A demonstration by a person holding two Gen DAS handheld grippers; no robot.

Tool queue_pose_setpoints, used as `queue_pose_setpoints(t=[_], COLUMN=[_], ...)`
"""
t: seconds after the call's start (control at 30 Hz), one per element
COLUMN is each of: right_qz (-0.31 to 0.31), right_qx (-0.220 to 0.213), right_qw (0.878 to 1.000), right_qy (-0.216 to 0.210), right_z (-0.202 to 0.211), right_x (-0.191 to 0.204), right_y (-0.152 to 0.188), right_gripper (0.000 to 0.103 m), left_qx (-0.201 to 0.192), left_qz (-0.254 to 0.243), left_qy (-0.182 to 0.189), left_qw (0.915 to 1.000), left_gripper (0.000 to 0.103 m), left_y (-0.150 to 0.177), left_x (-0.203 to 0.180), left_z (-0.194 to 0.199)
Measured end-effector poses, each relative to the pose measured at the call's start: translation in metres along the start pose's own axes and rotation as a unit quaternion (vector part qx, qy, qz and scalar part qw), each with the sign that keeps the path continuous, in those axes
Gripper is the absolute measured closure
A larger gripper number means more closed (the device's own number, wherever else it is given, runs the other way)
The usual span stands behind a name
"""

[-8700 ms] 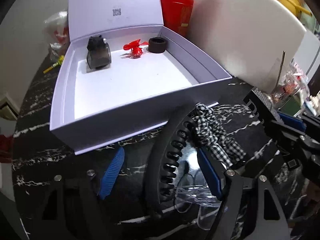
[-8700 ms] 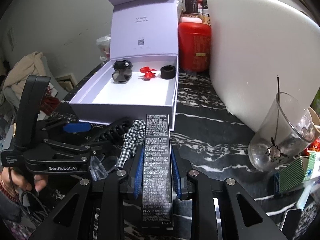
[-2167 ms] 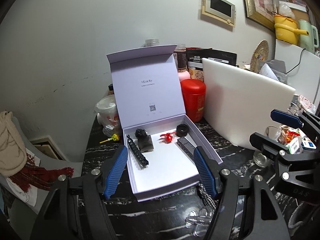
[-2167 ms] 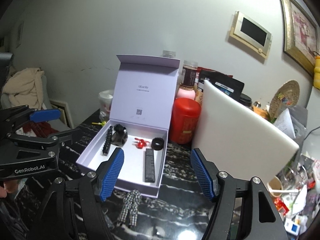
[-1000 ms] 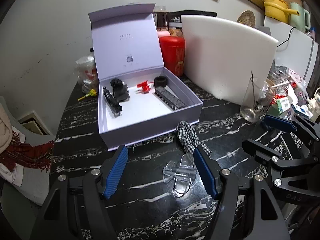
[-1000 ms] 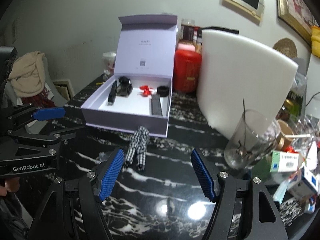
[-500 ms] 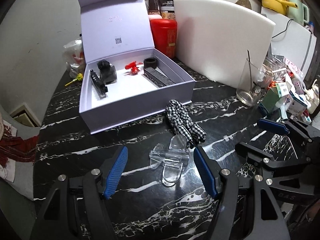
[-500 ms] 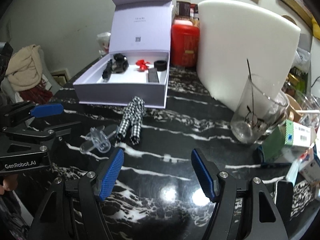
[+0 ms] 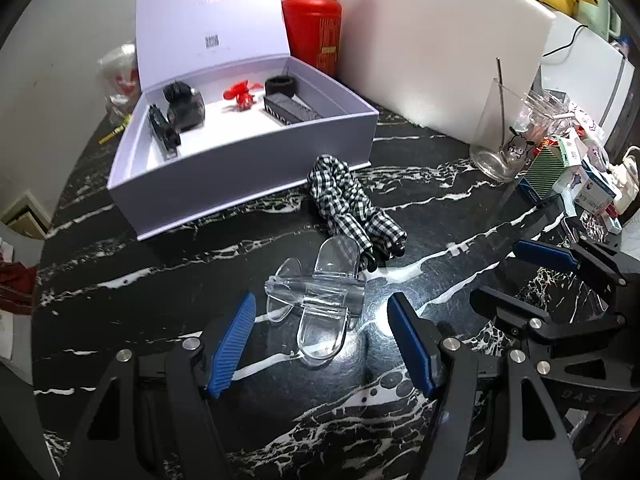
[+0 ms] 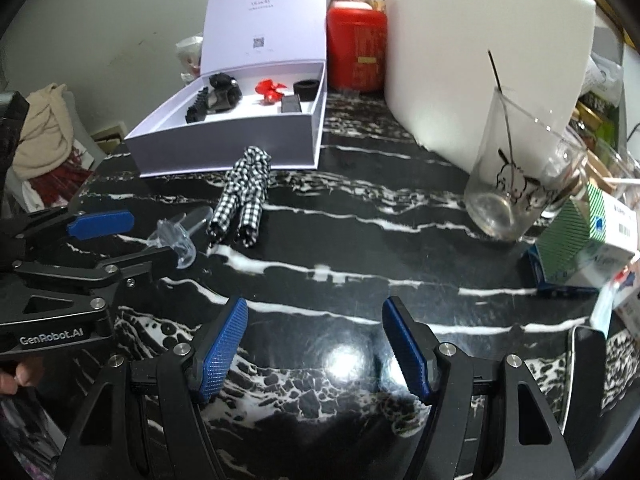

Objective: Organize rigid objects
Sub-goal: 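Grasp the clear plastic piece with the left tool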

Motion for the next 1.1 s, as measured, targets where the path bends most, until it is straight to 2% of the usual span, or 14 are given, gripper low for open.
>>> queue_pose_setpoints(t=[0.3,0.53,0.6,0.63,0.8,1.1], right_qz=[-0.006,-0.010,-0.009,-0.009,-0.003,0.014], right_qx=[0.006,0.009,0.007,0.006,0.003,0.007], right_qw=[1.000,1.000,1.000,1.000,1.000,0.999], right_qy=[-0.003,-0.001,0.000,0.000,-0.003,-0.040], right_z=[-0.006,-0.008,-0.007,-0.008,-0.011,-0.027], right_x=[0.000,-0.001,-0.002,-0.002,0.001,0.029], right_y=[-0.005,-0.009,-0.011,-0.013,-0.025,-0.050], right_gripper=[0.033,0.033,0.033,0.033,0.033,0.033], left_qx=[0.026,0.017,0.003,-0.004,-0.016,-0.013], left_qz=[0.007,-0.002,0.002,0.004,0.004,0.052], left_qy=[0.017,0.005,-0.001,0.000,-0.006,-0.016], left_qw=[0.9995,0.9998,1.0000,1.0000,0.9998,0.9984], left_gripper=[0.035,0.035,0.035,0.043,0.043,0.043], left_y=[-0.002,-0.009,-0.008,-0.008,-0.007,-0.007], left_x=[0.003,0.005,0.010,0.011,0.021,0.063], left_z=[-0.020,-0.023,-0.021,-0.020,-0.016,-0.011])
Point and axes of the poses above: each gripper's, at about its wrist camera, not at the fingertips, and z roughly against the way its jaws point, x to its left, y to its underside, the point moved 10 cm from there along -z, roughly the way its jaws point, and after that the axes turned 9 degrees about x, right-handed, at the moved point
